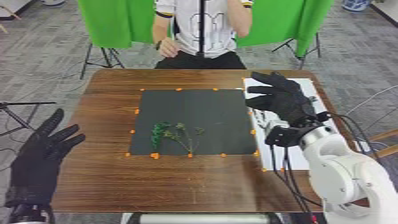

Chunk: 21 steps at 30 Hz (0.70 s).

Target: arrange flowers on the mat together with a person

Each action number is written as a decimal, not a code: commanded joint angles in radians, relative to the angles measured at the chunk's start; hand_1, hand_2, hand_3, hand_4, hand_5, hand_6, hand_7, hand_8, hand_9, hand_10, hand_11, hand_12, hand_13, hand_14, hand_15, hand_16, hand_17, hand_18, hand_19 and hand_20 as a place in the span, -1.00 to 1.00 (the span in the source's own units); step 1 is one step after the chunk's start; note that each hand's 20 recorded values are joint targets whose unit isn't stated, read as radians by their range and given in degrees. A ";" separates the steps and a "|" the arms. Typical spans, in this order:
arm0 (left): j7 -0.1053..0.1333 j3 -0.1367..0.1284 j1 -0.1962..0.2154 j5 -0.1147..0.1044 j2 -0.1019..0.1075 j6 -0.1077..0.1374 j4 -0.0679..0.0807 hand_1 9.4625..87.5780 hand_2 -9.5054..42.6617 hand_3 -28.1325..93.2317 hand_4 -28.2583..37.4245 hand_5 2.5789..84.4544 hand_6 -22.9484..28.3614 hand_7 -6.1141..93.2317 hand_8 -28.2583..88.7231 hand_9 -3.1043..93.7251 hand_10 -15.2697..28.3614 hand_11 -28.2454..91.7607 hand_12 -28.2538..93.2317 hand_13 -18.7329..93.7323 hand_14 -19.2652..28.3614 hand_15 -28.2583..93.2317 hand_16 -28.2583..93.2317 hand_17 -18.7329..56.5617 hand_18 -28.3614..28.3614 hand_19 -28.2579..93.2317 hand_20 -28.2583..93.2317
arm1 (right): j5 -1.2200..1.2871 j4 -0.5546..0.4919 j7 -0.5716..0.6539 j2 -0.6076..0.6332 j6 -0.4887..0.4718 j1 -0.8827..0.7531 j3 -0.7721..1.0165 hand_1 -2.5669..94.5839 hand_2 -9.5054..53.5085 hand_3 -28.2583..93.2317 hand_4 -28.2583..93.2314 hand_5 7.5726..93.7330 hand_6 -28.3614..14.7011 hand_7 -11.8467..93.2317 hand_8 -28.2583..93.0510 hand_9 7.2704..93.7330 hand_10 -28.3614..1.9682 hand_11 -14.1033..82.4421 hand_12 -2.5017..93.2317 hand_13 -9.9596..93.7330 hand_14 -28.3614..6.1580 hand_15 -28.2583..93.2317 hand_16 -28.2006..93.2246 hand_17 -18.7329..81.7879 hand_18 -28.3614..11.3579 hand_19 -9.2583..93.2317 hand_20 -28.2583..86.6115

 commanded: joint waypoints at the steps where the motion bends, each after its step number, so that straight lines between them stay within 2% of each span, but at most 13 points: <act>1: 0.030 0.007 0.000 0.038 0.013 -0.067 0.002 -0.91 -0.75 0.70 -1.00 -0.38 -0.08 -0.61 -0.69 -0.28 0.45 -0.21 -0.34 -0.29 0.86 0.22 -0.65 -0.90 0.76 0.10 -0.34 | 0.253 0.010 -0.218 0.047 0.063 -0.201 0.025 -0.57 -0.43 0.62 -0.96 -0.16 0.16 -0.57 -0.69 -0.16 -0.44 -0.42 -0.63 -0.13 -0.60 0.29 -0.40 -0.45 -0.78 0.33 -0.34; 4: 0.024 0.022 -0.012 0.034 0.025 -0.066 0.004 -0.89 -0.76 0.69 -1.00 -0.41 -0.08 -0.60 -0.69 -0.29 0.46 -0.21 -0.34 -0.29 0.86 0.22 -0.64 -0.89 0.77 0.11 -0.32 | 0.270 0.012 -0.244 0.045 0.049 -0.219 0.031 -0.57 -0.43 0.63 -0.97 -0.16 0.17 -0.55 -0.70 -0.15 -0.43 -0.42 -0.63 -0.12 -0.59 0.29 -0.38 -0.46 -0.77 0.30 -0.31; 5: 0.029 0.028 -0.011 0.030 0.031 -0.057 0.004 -0.89 -0.76 0.69 -1.00 -0.42 -0.08 -0.60 -0.70 -0.29 0.46 -0.21 -0.34 -0.29 0.86 0.22 -0.64 -0.89 0.77 0.11 -0.32 | 0.262 0.006 -0.226 0.044 0.059 -0.216 0.031 -0.57 -0.43 0.63 -0.97 -0.16 0.17 -0.55 -0.70 -0.15 -0.42 -0.42 -0.63 -0.12 -0.58 0.29 -0.38 -0.46 -0.77 0.29 -0.30; 6: 0.021 0.031 -0.019 0.027 0.032 -0.052 0.006 -0.88 -0.75 0.69 -1.00 -0.42 -0.08 -0.60 -0.70 -0.29 0.46 -0.21 -0.33 -0.29 0.86 0.22 -0.64 -0.89 0.77 0.11 -0.31 | 0.255 0.011 -0.247 0.048 0.058 -0.218 0.027 -0.57 -0.43 0.63 -0.97 -0.16 0.18 -0.54 -0.70 -0.15 -0.42 -0.42 -0.63 -0.12 -0.58 0.29 -0.38 -0.46 -0.77 0.29 -0.30; 7: 0.018 0.035 -0.018 0.020 0.037 -0.033 0.002 -0.87 -0.72 0.67 -1.00 -0.42 -0.07 -0.59 -0.70 -0.29 0.47 -0.21 -0.33 -0.29 0.86 0.22 -0.63 -0.88 0.76 0.11 -0.31 | 0.255 0.014 -0.248 0.045 0.056 -0.216 0.027 -0.58 -0.43 0.64 -0.98 -0.16 0.18 -0.54 -0.70 -0.15 -0.42 -0.41 -0.63 -0.12 -0.58 0.29 -0.38 -0.46 -0.77 0.29 -0.29; 8: 0.001 0.038 -0.026 0.018 0.040 -0.020 0.001 -0.87 -0.72 0.68 -1.00 -0.42 -0.07 -0.59 -0.70 -0.28 0.47 -0.21 -0.33 -0.29 0.87 0.22 -0.63 -0.88 0.76 0.11 -0.31 | 0.264 0.014 -0.258 0.045 0.052 -0.221 0.029 -0.58 -0.43 0.64 -0.98 -0.16 0.18 -0.54 -0.70 -0.15 -0.42 -0.41 -0.63 -0.12 -0.58 0.29 -0.38 -0.46 -0.77 0.28 -0.29; 9: -0.006 0.036 -0.029 0.021 0.036 -0.025 0.004 -0.86 -0.71 0.68 -1.00 -0.41 -0.06 -0.58 -0.70 -0.28 0.49 -0.20 -0.33 -0.29 0.87 0.22 -0.63 -0.87 0.76 0.11 -0.30 | 0.263 0.011 -0.250 0.041 0.052 -0.223 0.032 -0.58 -0.43 0.64 -0.98 -0.16 0.18 -0.54 -0.70 -0.15 -0.42 -0.41 -0.63 -0.12 -0.58 0.30 -0.38 -0.46 -0.77 0.28 -0.29; 11: 0.003 0.035 -0.025 0.019 0.039 -0.025 0.004 -0.86 -0.71 0.69 -1.00 -0.39 -0.02 -0.58 -0.70 -0.28 0.50 -0.18 -0.33 -0.28 0.88 0.24 -0.63 -0.86 0.76 0.12 -0.30 | 0.230 0.012 -0.229 0.041 0.060 -0.221 0.031 -0.58 -0.44 0.65 -0.98 -0.16 0.18 -0.54 -0.71 -0.14 -0.41 -0.41 -0.63 -0.11 -0.57 0.30 -0.38 -0.46 -0.77 0.28 -0.28; 12: 0.001 0.036 -0.027 0.025 0.038 -0.024 0.005 -0.86 -0.71 0.69 -1.00 -0.37 0.00 -0.58 -0.70 -0.27 0.51 -0.18 -0.33 -0.28 0.89 0.24 -0.64 -0.85 0.76 0.13 -0.30 | 0.232 0.014 -0.235 0.043 0.068 -0.221 0.027 -0.58 -0.43 0.65 -0.98 -0.15 0.18 -0.54 -0.71 -0.14 -0.41 -0.40 -0.63 -0.11 -0.57 0.30 -0.38 -0.46 -0.78 0.28 -0.27; 15: 0.011 0.042 -0.029 0.015 0.045 -0.015 0.004 -0.84 -0.70 0.69 -1.00 -0.36 0.01 -0.58 -0.70 -0.27 0.52 -0.17 -0.33 -0.27 0.89 0.25 -0.64 -0.84 0.76 0.15 -0.29 | 0.237 0.015 -0.235 0.037 0.062 -0.224 0.035 -0.58 -0.43 0.65 -0.98 -0.15 0.18 -0.53 -0.71 -0.13 -0.43 -0.40 -0.63 -0.10 -0.57 0.30 -0.38 -0.46 -0.79 0.28 -0.27; 21: -0.001 0.044 -0.038 0.021 0.044 -0.018 0.004 -0.84 -0.69 0.71 -1.00 -0.36 0.02 -0.58 -0.70 -0.26 0.53 -0.16 -0.34 -0.27 0.90 0.26 -0.65 -0.83 0.76 0.16 -0.29 | 0.238 0.013 -0.237 0.038 0.069 -0.232 0.037 -0.59 -0.43 0.65 -0.98 -0.14 0.17 -0.53 -0.71 -0.12 -0.42 -0.39 -0.63 -0.08 -0.57 0.32 -0.38 -0.46 -0.80 0.28 -0.25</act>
